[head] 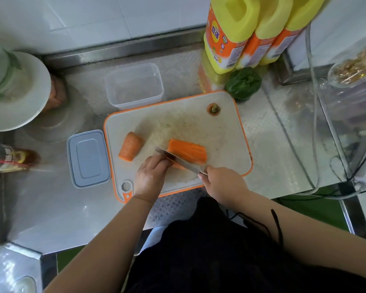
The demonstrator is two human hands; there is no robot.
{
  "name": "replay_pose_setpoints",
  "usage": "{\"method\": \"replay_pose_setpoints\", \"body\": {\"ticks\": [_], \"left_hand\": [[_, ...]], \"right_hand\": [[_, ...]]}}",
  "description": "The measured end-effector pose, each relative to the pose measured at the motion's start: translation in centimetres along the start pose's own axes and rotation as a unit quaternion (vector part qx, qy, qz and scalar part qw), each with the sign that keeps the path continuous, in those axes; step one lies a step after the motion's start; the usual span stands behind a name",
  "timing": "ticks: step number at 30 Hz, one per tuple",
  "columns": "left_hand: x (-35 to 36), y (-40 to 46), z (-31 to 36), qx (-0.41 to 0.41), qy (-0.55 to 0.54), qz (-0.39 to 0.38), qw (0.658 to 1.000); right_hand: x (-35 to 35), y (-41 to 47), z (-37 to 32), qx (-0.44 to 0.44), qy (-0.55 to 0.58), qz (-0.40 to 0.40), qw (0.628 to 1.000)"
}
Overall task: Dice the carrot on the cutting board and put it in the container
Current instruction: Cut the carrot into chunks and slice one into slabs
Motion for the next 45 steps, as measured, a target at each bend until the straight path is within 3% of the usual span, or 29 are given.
{"method": "replay_pose_setpoints", "body": {"ticks": [25,32,39,45], "left_hand": [[-0.4,0.0,0.2,0.032,-0.016,0.026,0.999],[-0.3,-0.2,0.4,0.023,0.003,0.021,0.999],[-4.8,1.2,2.2,0.02,0.009,0.089,0.996],[-6.5,4.7,2.6,0.031,-0.001,0.121,0.992]], "right_hand": [[0.9,2.5,-2.6,0.015,-0.027,-0.046,0.998],[1.7,2.3,-2.4,-0.015,-0.04,0.01,0.999],[1.5,1.5,-2.6,-0.023,-0.134,0.058,0.989],[0.1,1.6,-2.2,-0.034,-0.106,0.114,0.987]]}}
Point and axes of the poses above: each hand's wrist, its own y-axis towards the middle knuckle, its own x-axis out of the palm, z = x × y, the point moved 8 cm from there along y, towards the middle knuckle, and after that the axes turned 1 degree about z, right-handed, at the moved point
